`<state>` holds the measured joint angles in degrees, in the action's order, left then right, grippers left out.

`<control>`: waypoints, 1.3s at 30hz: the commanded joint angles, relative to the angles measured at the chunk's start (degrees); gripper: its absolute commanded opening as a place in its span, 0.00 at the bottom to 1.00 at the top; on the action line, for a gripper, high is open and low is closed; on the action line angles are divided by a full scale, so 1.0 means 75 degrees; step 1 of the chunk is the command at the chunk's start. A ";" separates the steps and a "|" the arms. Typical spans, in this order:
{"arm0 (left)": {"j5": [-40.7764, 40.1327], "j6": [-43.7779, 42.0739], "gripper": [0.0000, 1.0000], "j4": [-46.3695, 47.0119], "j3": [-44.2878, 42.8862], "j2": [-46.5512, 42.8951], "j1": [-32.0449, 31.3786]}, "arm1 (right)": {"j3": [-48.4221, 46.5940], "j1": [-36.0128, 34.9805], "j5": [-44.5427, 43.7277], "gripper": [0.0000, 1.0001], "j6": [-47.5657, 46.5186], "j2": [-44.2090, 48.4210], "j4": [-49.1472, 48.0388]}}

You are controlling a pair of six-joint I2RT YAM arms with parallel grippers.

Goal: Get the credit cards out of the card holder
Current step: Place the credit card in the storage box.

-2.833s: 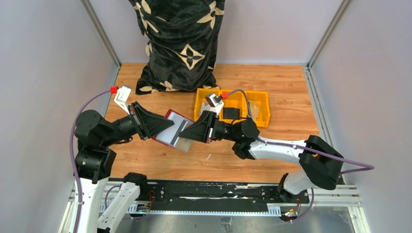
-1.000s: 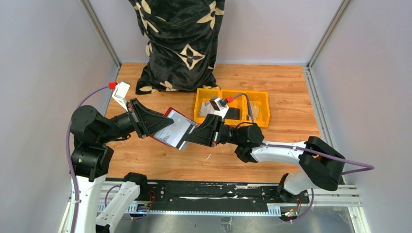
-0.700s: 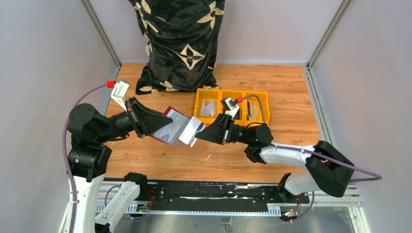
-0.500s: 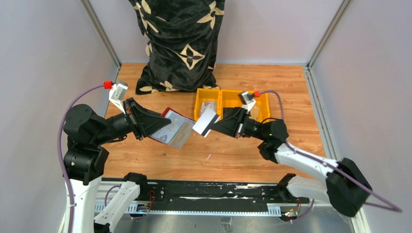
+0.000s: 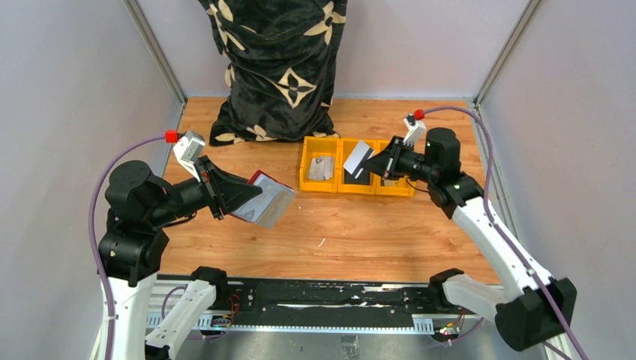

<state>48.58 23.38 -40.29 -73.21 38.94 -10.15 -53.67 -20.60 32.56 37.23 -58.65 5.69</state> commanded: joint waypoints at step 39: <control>0.0753 -0.0237 0.00 0.0009 0.0068 -0.0223 -0.0029 | -0.4173 -0.1851 -0.1345 0.58 -0.2255 -0.4747 0.1455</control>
<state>52.77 21.21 -42.17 -71.13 38.11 -10.15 -88.88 -31.55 18.31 21.56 -103.53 21.41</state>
